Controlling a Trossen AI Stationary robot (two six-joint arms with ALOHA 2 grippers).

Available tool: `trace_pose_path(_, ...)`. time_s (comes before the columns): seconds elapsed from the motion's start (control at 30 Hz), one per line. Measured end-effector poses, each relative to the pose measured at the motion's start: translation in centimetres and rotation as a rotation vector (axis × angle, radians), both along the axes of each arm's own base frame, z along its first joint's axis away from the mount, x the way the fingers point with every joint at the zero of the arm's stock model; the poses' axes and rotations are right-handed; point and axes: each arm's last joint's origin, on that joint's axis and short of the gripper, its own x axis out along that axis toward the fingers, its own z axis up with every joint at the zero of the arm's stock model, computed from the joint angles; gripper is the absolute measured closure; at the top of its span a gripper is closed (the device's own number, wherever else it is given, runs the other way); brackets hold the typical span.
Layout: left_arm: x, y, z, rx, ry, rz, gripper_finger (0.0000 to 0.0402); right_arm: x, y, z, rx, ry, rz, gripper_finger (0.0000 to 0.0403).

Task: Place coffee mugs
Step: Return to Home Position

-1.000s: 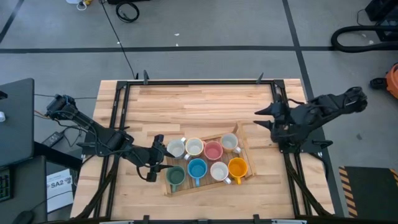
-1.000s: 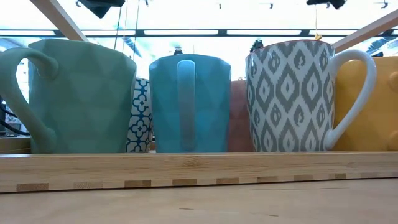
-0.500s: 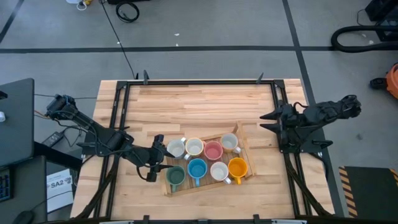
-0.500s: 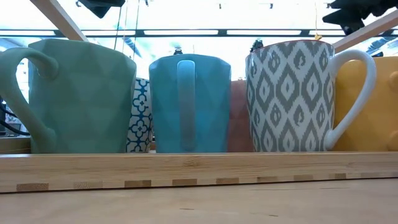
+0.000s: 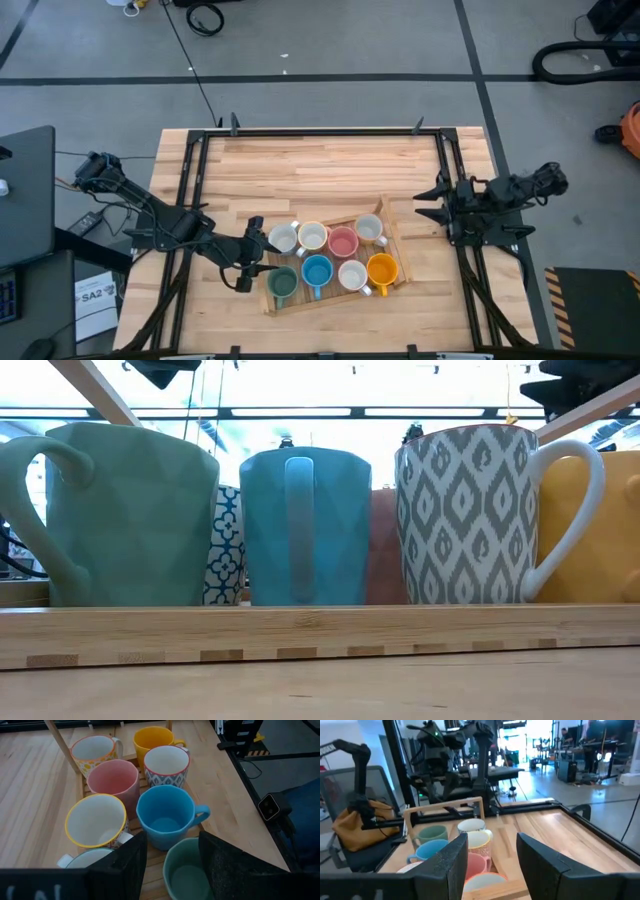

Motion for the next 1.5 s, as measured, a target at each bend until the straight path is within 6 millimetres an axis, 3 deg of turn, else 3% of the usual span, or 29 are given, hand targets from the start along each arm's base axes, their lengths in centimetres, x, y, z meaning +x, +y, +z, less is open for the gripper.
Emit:
trace_pose_path(0.37,0.1,0.0,0.1,-0.007,-0.010,0.000,0.0216,0.8,-0.5,-2.6,-0.131,-0.122,-0.107,0.0229)
trace_pose_path(0.63,0.2,-0.1,0.4,-0.016,-0.045,-0.006,0.0216,1.4,-0.8,-4.5,-0.139,-0.085,-0.119,0.0229)
trace_pose_path(0.83,1.1,-0.2,2.0,0.018,-0.223,-0.051,0.0216,1.8,-0.9,-6.1,-0.151,-0.039,-0.118,0.0229)
trace_pose_path(1.0,1.6,0.9,3.8,0.075,-0.387,-0.042,0.0216,2.0,-0.9,-6.7,-0.142,-0.020,-0.125,0.0229)
trace_pose_path(1.13,0.1,3.2,6.0,0.095,-0.468,0.005,0.0216,2.1,-1.0,-6.9,-0.144,-0.013,-0.126,0.0229)
trace_pose_path(1.3,-4.4,5.9,8.2,0.141,-0.494,0.032,0.0216,2.1,-1.0,-6.9,-0.160,-0.010,-0.135,0.0229)
trace_pose_path(1.5,-9.2,7.9,7.6,0.142,-0.501,0.037,0.0216,2.1,-1.1,-6.9,-0.178,-0.009,-0.137,0.0229)
